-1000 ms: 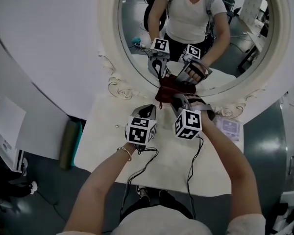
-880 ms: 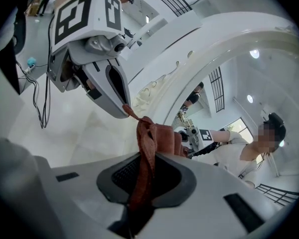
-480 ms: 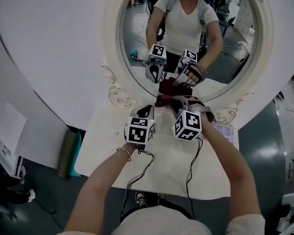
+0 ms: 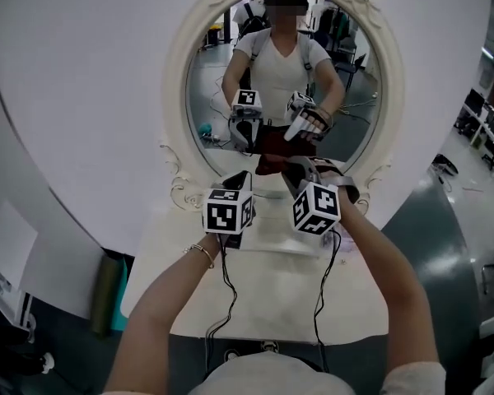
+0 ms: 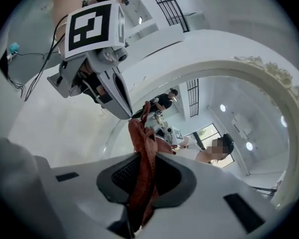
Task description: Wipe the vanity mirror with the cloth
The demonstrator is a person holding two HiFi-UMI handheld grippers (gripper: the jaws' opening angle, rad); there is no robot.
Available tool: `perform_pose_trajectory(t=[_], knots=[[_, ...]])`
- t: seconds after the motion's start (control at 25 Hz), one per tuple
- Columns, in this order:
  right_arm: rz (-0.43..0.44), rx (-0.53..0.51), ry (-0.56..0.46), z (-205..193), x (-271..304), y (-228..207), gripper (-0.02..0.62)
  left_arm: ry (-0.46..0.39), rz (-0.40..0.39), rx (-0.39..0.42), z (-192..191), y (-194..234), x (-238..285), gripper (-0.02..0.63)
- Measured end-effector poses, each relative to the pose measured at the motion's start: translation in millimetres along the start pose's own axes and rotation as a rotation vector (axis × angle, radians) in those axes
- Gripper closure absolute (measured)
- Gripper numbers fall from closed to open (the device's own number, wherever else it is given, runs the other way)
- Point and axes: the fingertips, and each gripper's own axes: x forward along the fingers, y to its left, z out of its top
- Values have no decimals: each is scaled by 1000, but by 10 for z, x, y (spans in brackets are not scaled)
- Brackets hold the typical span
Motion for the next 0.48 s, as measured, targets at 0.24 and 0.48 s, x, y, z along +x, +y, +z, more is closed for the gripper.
perform_pose_trajectory(t=[0.24,0.48], knots=[[-150,27,-31,132,-451,-842,532,-25,13,109,676,-105,47,595],[-280,-56,-5,187,-847,-1686,532,-87,32,197,1348,-140,25,595]])
